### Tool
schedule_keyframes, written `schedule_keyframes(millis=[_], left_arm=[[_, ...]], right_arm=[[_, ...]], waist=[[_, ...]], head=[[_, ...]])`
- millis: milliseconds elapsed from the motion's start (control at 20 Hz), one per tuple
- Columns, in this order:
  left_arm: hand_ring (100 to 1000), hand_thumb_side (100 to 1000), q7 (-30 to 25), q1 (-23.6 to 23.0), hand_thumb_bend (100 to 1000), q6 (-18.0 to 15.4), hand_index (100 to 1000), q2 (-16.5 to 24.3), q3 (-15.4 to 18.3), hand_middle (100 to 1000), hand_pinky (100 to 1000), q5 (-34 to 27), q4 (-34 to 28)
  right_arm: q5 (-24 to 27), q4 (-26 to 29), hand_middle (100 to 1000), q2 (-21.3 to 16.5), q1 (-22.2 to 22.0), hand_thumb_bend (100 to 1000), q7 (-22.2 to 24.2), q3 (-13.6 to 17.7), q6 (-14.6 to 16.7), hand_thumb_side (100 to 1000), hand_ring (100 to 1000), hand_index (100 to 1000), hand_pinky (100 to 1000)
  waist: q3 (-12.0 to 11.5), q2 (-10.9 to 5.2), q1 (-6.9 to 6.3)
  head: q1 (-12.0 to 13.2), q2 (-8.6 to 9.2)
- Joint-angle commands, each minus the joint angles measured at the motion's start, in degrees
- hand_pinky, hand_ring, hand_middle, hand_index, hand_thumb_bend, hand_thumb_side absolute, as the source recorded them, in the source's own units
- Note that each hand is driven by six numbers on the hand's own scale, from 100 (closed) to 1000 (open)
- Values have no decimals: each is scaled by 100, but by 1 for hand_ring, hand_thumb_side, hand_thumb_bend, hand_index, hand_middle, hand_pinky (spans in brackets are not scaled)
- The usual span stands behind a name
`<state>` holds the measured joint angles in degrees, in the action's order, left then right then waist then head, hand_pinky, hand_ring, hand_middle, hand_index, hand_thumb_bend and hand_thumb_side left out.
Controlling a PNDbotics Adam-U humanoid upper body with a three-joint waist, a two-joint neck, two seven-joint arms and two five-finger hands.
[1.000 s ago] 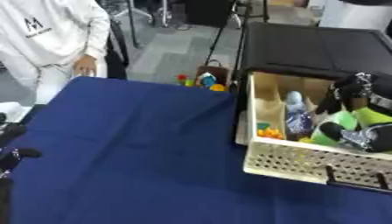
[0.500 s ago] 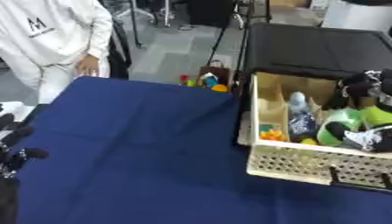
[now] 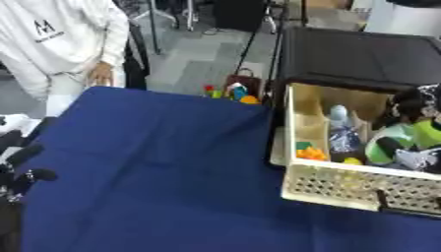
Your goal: Pick up objects from table and place into drawer.
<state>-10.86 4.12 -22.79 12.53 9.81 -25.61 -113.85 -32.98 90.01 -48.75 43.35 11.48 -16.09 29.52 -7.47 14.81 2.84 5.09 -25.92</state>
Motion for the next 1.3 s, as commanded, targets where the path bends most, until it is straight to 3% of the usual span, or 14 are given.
schedule_keyframes(millis=[50,250,500,750,1300], left_arm=[[799,1000,-20,52,101,31,843,33,-3,838,574,8,-74],[799,1000,-34,55,101,43,843,26,-5,837,573,8,-74],[799,1000,-60,58,101,77,844,3,-16,837,572,12,-74],[799,1000,-81,58,101,108,844,-26,-18,837,571,23,-74],[805,1000,-152,68,101,163,845,-50,-41,837,571,32,-74]], right_arm=[[-370,44,491,-257,116,282,-317,132,36,703,532,686,368],[-894,-24,507,-313,125,213,-794,150,134,735,549,687,365],[-1736,-131,523,-337,158,131,-1736,229,219,780,563,681,355],[-2459,-458,516,-261,200,128,-2644,323,163,793,560,674,350],[-2398,-293,504,-276,142,134,-3287,494,37,813,552,667,344]], waist=[[-14,-73,-12],[-20,-69,-4],[-21,-73,-2],[-25,-72,-7],[7,-72,-3]], head=[[31,95],[54,116],[78,157],[76,127],[96,121]])
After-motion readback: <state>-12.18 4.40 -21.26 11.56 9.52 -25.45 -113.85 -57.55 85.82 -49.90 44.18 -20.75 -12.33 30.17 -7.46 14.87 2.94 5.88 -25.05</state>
